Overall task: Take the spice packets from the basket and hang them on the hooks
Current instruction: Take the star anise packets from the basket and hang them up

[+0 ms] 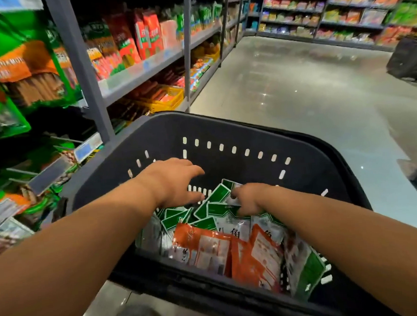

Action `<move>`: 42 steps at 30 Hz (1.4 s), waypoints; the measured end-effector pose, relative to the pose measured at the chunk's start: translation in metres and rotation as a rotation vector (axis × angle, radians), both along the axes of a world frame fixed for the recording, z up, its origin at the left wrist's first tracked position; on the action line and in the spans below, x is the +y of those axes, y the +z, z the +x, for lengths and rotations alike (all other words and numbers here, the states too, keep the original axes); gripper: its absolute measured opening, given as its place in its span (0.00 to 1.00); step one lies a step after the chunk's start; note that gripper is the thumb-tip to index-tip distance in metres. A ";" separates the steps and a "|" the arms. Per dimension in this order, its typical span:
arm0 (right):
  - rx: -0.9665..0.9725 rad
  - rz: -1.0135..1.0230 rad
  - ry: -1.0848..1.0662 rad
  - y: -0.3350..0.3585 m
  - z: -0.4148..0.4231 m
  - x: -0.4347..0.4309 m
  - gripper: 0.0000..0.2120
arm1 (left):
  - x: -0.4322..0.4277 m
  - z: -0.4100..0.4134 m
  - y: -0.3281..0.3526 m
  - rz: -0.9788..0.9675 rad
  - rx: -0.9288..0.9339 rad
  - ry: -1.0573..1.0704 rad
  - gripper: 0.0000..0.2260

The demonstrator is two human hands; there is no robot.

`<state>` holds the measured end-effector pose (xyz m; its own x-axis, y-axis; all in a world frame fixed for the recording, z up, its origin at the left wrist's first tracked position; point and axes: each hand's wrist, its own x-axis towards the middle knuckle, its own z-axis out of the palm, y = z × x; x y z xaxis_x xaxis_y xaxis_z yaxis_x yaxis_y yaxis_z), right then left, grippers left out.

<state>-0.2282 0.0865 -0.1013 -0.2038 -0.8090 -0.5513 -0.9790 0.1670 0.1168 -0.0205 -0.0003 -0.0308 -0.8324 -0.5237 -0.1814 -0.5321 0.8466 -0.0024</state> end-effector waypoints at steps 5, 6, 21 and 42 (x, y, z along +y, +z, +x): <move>0.081 0.001 0.026 -0.031 -0.001 -0.004 0.19 | 0.005 0.004 -0.021 0.145 -0.021 0.067 0.31; 0.079 -0.026 0.013 -0.033 0.000 -0.004 0.18 | 0.006 0.004 -0.021 0.166 -0.003 0.081 0.31; -0.399 -0.415 0.007 0.049 -0.009 -0.007 0.05 | 0.005 0.023 -0.021 0.486 0.414 0.384 0.41; -0.779 -0.632 -0.397 0.018 -0.016 -0.017 0.10 | -0.010 0.034 -0.014 0.487 0.486 0.695 0.12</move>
<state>-0.2440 0.0700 -0.0833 -0.2881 -0.9460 -0.1484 -0.6093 0.3007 -0.7338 0.0139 -0.0104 -0.0449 -0.4074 -0.8846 -0.2268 -0.7638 0.1939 0.6157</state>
